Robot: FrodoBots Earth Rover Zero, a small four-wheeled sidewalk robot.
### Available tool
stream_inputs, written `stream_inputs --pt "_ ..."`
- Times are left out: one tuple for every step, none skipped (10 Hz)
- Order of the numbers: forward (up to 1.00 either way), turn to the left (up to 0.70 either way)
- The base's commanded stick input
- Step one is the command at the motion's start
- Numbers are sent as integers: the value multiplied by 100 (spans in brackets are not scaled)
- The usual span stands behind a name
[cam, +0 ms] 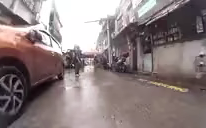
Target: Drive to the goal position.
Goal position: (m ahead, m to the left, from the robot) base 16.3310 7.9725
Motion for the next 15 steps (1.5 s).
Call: stream_inputs --pt "99 0" --pt "99 0" --pt "99 17" --pt "99 19" --pt "99 0" --pt "99 0" --pt "99 0" --pt "99 0" --pt "99 0" --pt "99 -18" --pt "99 -39" --pt "99 -34" --pt "99 -4" --pt "99 0" --pt "64 0"
